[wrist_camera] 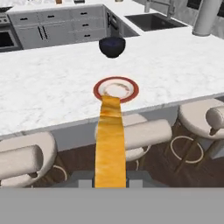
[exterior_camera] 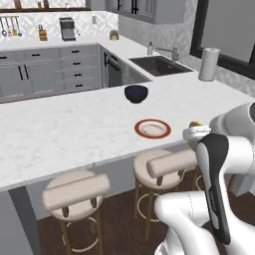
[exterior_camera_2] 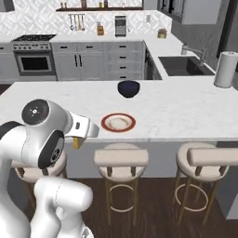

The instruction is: Start the toaster. Once the lever pops up, take the bread to the plate on the dining counter.

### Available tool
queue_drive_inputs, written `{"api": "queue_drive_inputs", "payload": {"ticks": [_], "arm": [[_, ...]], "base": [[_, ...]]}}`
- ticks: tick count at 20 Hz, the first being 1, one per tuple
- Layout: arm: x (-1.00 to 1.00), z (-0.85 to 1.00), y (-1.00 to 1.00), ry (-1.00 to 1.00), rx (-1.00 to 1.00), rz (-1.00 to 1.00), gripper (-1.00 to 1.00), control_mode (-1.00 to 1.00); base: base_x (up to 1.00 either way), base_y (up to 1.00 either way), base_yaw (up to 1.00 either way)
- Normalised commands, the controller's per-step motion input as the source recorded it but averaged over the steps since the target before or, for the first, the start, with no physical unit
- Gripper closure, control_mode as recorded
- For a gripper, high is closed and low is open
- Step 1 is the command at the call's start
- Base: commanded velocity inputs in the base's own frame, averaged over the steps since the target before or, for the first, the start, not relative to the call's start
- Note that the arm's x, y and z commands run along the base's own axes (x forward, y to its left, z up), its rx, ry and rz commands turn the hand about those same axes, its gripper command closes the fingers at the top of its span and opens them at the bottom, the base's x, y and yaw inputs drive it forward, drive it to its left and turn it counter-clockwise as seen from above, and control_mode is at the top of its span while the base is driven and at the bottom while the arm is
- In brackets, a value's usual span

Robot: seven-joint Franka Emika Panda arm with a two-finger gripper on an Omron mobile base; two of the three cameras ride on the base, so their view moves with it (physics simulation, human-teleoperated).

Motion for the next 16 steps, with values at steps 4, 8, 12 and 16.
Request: {"api": "queue_drive_inputs", "payload": {"ticks": [4,8,12,16], "arm": [[0.00,0.00,0.00,0.00,0.00,0.00,1.00,1.00],[0.00,0.00,0.00,0.00,0.00,0.00,1.00,1.00],[0.00,0.00,0.00,0.00,0.00,0.00,1.00,1.00],[0.12,-0.16,-0.07,0.04,0.10,0.09,1.00,-1.00]], "base": [[0.42,-0.66,0.52],[0.81,-0.69,0.41],[0.81,-0.59,0.28],[0.24,-0.11,0.09]]}}
